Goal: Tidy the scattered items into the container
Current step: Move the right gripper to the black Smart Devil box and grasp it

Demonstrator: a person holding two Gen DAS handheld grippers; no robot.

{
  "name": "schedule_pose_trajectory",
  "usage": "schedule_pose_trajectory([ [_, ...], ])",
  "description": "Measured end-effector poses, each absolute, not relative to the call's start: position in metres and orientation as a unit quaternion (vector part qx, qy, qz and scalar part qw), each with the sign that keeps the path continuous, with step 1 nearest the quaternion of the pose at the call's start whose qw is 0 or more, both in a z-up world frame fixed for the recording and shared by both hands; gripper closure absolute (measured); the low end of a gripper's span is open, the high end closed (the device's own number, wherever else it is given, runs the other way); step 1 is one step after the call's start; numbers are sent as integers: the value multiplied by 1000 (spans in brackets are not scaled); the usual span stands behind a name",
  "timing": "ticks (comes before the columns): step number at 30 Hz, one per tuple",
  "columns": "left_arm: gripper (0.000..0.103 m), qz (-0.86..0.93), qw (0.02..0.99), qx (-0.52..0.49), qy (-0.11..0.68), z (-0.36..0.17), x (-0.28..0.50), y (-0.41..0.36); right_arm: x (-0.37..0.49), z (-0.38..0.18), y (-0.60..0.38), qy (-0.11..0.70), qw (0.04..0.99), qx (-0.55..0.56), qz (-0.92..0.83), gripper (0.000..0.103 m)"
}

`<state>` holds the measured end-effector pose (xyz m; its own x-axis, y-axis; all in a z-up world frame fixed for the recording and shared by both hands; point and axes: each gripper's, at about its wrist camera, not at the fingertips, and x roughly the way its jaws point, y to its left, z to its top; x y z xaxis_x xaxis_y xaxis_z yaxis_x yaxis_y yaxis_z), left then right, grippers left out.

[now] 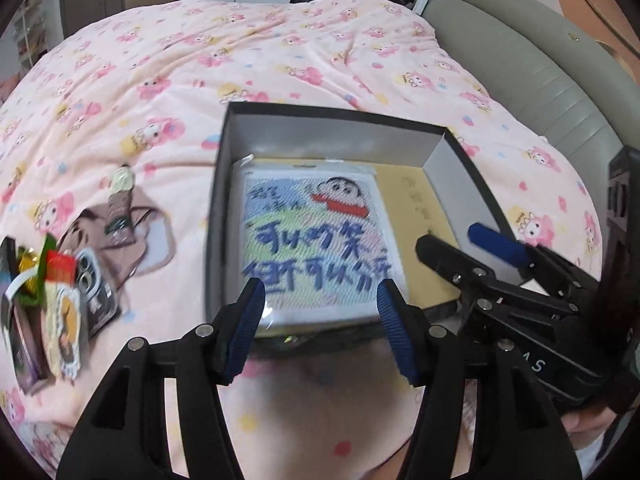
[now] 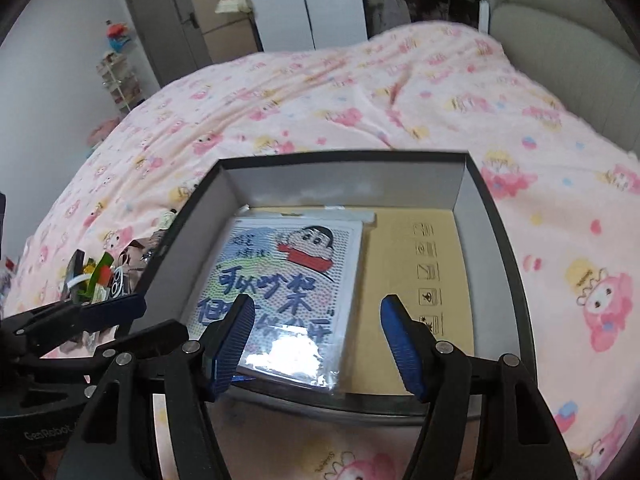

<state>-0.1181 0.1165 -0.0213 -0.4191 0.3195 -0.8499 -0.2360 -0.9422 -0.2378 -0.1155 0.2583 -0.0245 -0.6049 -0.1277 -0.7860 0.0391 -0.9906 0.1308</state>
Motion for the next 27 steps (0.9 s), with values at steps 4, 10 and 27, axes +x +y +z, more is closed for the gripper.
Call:
schedule_pose_trajectory([
  [4, 44, 845, 155, -509, -51, -24, -97, 98, -99, -22, 232, 0, 54, 412, -910, 40],
  [10, 44, 842, 147, -512, -81, -26, -72, 59, -86, -27, 199, -15, 105, 411, -905, 40],
  [27, 44, 829, 17, -503, -246, -44, -56, -157, -94, -37, 32, -6, 243, 456, -856, 41],
])
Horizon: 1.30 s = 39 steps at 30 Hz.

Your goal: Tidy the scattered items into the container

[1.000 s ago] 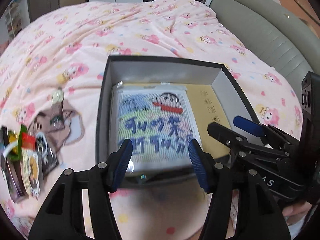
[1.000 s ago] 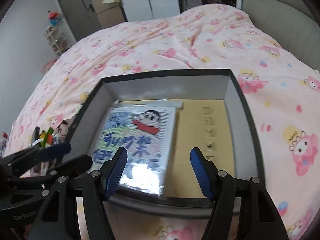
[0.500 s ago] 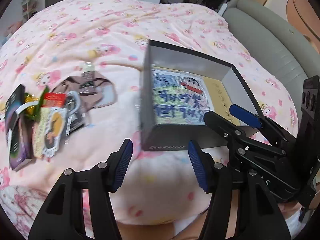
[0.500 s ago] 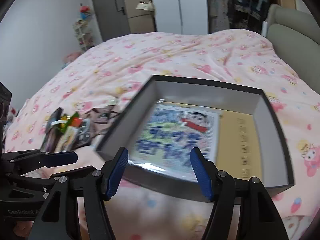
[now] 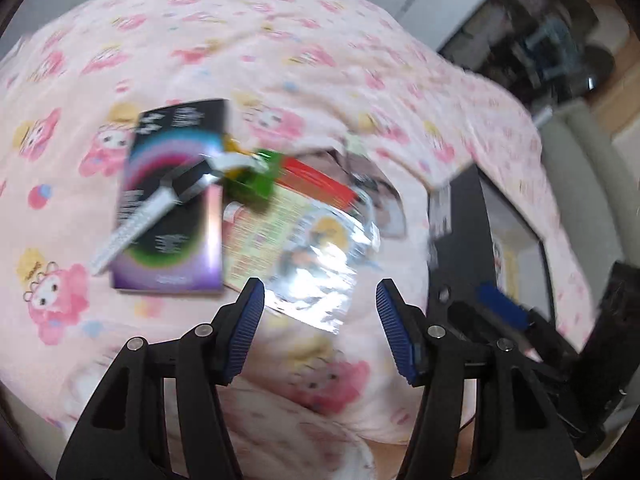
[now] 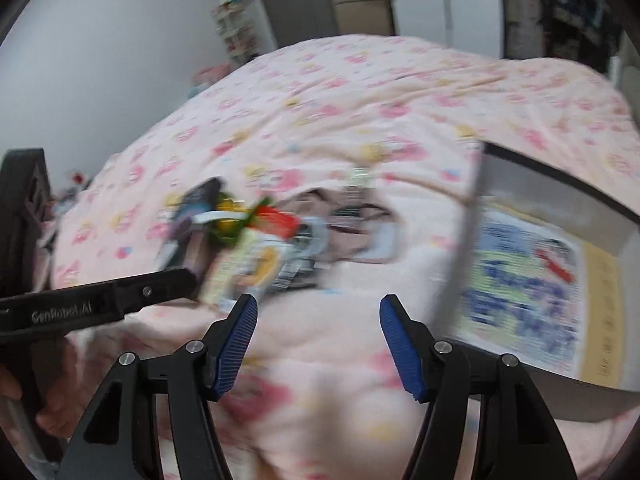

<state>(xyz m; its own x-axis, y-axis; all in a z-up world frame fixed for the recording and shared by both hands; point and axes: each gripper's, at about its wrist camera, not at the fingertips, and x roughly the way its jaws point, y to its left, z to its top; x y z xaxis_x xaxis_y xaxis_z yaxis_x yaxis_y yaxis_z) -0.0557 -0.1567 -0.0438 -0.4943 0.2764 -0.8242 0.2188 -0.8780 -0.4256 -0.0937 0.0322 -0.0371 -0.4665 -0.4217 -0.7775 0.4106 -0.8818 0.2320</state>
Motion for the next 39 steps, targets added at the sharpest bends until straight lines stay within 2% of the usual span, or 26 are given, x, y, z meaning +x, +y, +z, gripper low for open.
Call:
schedule_pose_trajectory([
  [2, 44, 826, 1, -503, -252, -49, -56, -184, -99, -38, 8, -6, 266, 465, -844, 41],
  [6, 43, 789, 33, -547, -279, -79, -66, -231, -119, -58, -49, -4, 310, 513, -800, 45],
  [11, 43, 775, 15, -576, -260, -111, -75, -264, -132, -87, -109, 13, 346, 547, -762, 46],
  [18, 43, 763, 13, -582, -281, -137, -85, -292, -151, -124, -145, 56, 315, 577, -751, 46],
  [20, 37, 762, -13, -588, -272, -145, -90, -298, -156, -131, -145, 28, 334, 589, -735, 56],
  [22, 36, 748, -1, -585, -314, -154, -91, -306, -157, -136, -147, 5, 348, 608, -713, 66],
  [23, 37, 743, 6, -584, -327, -155, -91, -308, -154, -137, -148, 4, 349, 609, -713, 69],
  [24, 44, 738, 18, -581, -342, -155, -89, -308, -151, -135, -148, 13, 346, 601, -720, 73],
  [30, 42, 741, 69, -569, -350, -133, -80, -284, -141, -104, -118, -23, 355, 576, -736, 76],
  [34, 42, 744, 107, -575, -325, -115, -83, -255, -127, -83, -81, -43, 337, 561, -755, 78],
  [38, 42, 780, 75, -570, -246, -94, -89, -224, -111, -75, -45, -77, 327, 556, -761, 84],
  [39, 42, 791, 56, -571, -214, -89, -91, -218, -109, -75, -40, -72, 318, 555, -765, 89],
])
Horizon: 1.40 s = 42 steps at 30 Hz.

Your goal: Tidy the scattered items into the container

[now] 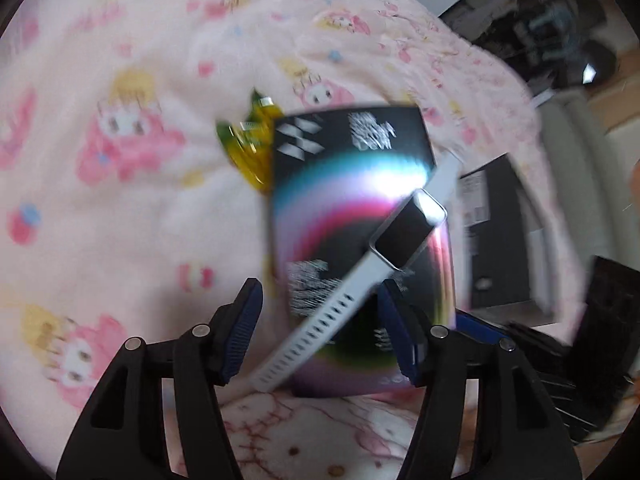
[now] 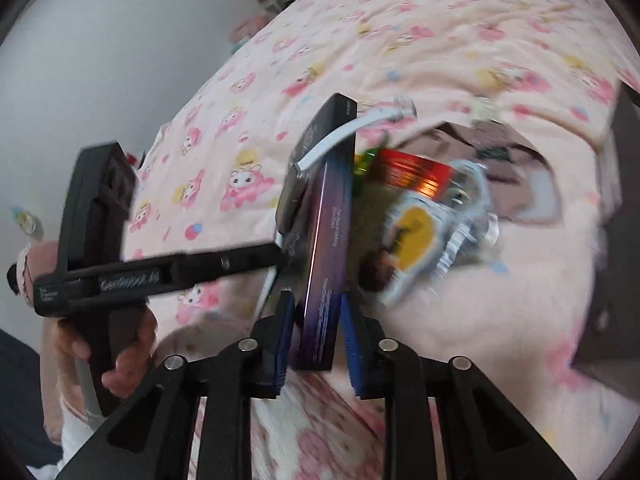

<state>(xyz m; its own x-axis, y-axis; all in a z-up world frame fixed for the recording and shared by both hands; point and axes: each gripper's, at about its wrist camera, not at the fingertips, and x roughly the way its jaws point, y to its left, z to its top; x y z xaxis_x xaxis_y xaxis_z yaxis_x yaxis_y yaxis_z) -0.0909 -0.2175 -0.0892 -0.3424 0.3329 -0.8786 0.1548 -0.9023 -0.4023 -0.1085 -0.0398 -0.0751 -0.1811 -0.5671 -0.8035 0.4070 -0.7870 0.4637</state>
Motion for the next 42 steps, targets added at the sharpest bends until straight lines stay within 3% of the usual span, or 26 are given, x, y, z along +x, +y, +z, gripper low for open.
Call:
schedule_pose_trajectory([
  [3, 43, 794, 51, -573, -197, -85, -95, -210, -103, -77, -33, -45, 294, 555, -777, 89],
  [7, 43, 787, 108, -575, -194, -85, -96, -201, -108, -78, -33, -83, 313, 558, -764, 88],
  [10, 42, 769, 135, -600, -176, -93, -108, -180, -111, -81, -43, -52, 295, 558, -774, 87],
  [18, 44, 788, 4, -604, -120, -105, -138, -214, -118, -109, -56, -14, 272, 583, -765, 80],
  [21, 45, 782, -20, -600, -168, -111, -130, -251, -122, -119, -49, -41, 266, 602, -752, 74],
  [25, 45, 795, 64, -571, -197, -94, -112, -246, -124, -112, -50, -31, 265, 586, -766, 74],
  [35, 27, 805, 92, -586, -18, -97, -134, -165, -132, -114, -68, -20, 269, 572, -775, 73],
  [38, 24, 805, 69, -589, -28, -101, -142, -177, -135, -118, -68, -18, 260, 580, -772, 73],
  [42, 30, 798, 1, -596, -96, -112, -141, -227, -134, -121, -63, -33, 265, 581, -769, 72],
])
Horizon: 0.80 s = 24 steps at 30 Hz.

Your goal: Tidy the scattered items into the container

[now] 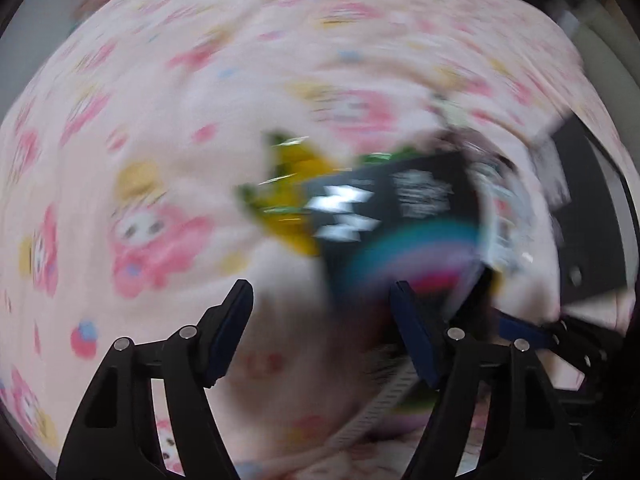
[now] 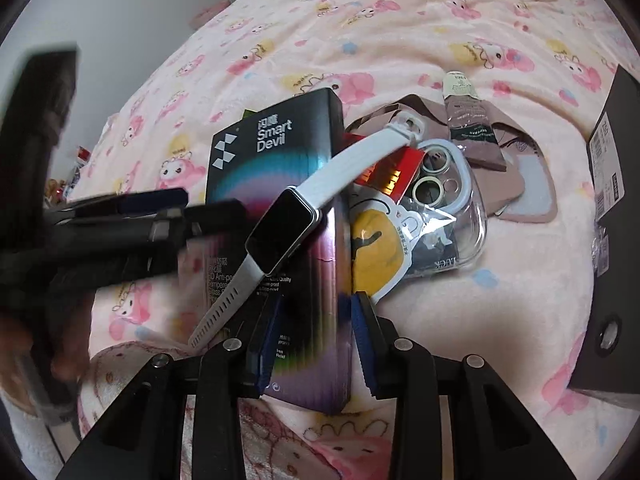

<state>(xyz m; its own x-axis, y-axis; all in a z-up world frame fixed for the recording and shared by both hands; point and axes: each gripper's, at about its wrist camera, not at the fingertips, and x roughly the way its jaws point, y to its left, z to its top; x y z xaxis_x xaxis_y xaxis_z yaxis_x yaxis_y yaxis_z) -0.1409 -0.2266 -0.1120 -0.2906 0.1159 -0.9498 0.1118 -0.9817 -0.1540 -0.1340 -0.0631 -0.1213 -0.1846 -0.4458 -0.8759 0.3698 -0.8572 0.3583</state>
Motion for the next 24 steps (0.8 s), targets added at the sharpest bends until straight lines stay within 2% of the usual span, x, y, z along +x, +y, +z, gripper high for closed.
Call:
schedule_pose_trajectory([
  [2, 35, 797, -9, -591, -129, -114, -135, -246, -134, -123, -62, -34, 265, 584, -766, 71],
  [3, 41, 800, -8, -584, -138, -110, -131, -250, -134, -123, -62, -36, 265, 584, -766, 71],
  [6, 37, 803, 60, -567, -173, -95, -122, -245, -132, -118, -65, -30, 268, 577, -771, 71],
  [7, 34, 805, 72, -566, -162, -91, -121, -237, -132, -117, -66, -28, 271, 572, -774, 71],
  [11, 31, 810, 96, -574, -70, -87, -122, -191, -129, -112, -67, -32, 273, 565, -778, 71],
  [16, 26, 794, 78, -602, 27, -107, -136, -150, -125, -115, -61, -40, 273, 574, -771, 70],
  [19, 25, 797, 66, -599, 29, -104, -140, -158, -122, -120, -62, -35, 268, 582, -767, 71],
  [22, 31, 801, 39, -598, 2, -105, -137, -186, -120, -126, -61, -43, 274, 589, -759, 71],
  [24, 31, 799, 9, -601, -17, -110, -135, -212, -120, -128, -60, -50, 276, 592, -755, 71],
])
